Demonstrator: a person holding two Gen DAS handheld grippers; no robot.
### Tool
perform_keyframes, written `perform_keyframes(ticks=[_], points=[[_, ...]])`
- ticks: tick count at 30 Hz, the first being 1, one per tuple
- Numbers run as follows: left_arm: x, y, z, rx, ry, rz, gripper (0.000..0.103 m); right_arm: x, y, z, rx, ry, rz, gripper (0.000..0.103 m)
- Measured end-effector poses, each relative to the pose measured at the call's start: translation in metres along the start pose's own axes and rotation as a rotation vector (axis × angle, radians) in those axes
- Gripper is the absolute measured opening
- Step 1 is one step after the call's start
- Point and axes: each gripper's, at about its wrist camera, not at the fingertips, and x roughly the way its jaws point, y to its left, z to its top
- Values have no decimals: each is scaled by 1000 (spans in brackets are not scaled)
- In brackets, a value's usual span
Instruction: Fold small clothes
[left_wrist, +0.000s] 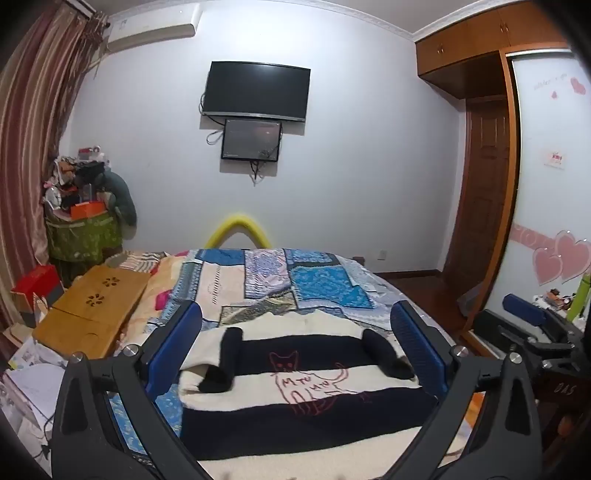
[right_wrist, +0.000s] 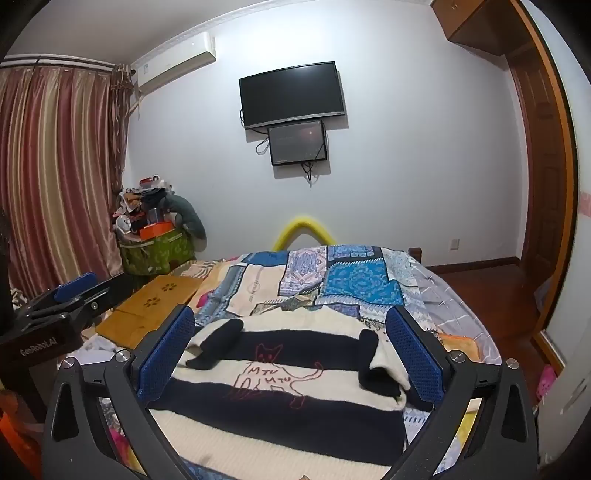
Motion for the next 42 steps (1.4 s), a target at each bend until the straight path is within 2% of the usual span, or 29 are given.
perform_keyframes(ticks=[6,13,42], points=[[4,15,1,-31,25,-10,103,0,0,2,10,7,2,103],[4,6,-4,13,24,6,103,8,3,-6,11,22,2,103],[2,5,-1,14,13,-1,103,11,1,1,11,36,3,103]])
